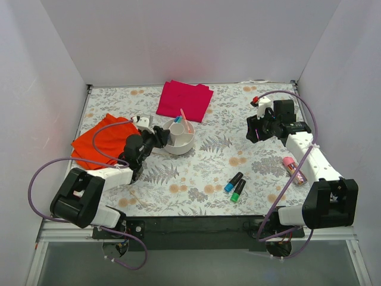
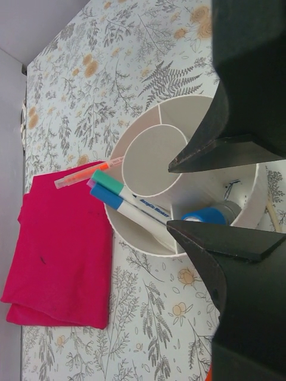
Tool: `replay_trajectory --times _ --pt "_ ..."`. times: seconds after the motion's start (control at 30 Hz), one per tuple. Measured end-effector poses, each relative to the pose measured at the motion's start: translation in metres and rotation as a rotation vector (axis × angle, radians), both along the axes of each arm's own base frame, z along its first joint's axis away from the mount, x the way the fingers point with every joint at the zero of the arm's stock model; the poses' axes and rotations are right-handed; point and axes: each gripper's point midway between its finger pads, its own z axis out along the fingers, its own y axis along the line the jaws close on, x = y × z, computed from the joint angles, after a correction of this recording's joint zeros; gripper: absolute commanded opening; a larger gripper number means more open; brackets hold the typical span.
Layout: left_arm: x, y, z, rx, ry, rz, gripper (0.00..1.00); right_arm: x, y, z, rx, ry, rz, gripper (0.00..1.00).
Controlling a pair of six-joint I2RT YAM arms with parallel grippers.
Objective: Sort the stationery into containers
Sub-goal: Place the stationery in the storage box, then pick up the pen from the corner of the board.
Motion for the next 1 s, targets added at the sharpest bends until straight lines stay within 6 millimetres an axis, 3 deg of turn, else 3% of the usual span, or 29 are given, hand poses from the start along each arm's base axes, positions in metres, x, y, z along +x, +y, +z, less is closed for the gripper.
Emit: replay_trajectory --times 0.23,0.37,0.43,0.6,0.7,0.8,0.9,1.0 --pt "-0.005 0.004 -0.01 0.015 0.018 0.005 0.42 -0.001 0.004 0.0 -0.001 -0.001 0.013 0.64" --pt "-0.006 0.012 0.002 0.035 -0.004 0.03 0.55 -0.002 0.005 0.001 -0.001 -0.004 0.016 0.64" --pt "-0.004 0.017 0.017 0.058 -0.034 0.045 0.66 -0.003 0.005 0.004 -0.001 -0.009 0.017 0.64" --pt "-0.006 0.004 0.084 0.157 -0.157 -0.073 0.69 -0.014 0.003 0.024 0.004 -0.062 0.016 0.65" --pt "-0.028 -0.022 0.125 0.21 -0.246 -0.282 0.7 -0.027 0.001 0.035 -0.009 -0.096 0.048 0.64" --pt "-0.055 -0.04 0.144 0.219 -0.278 -0.438 0.71 -0.049 0.004 0.041 -0.049 -0.116 0.169 0.6" --pt "-0.065 -0.043 0.143 0.205 -0.218 -0.469 0.73 -0.074 0.011 0.037 -0.115 -0.101 0.352 0.58" --pt "-0.058 -0.032 0.125 0.213 -0.123 -0.401 0.73 -0.106 0.028 0.023 -0.212 -0.094 0.633 0.59"
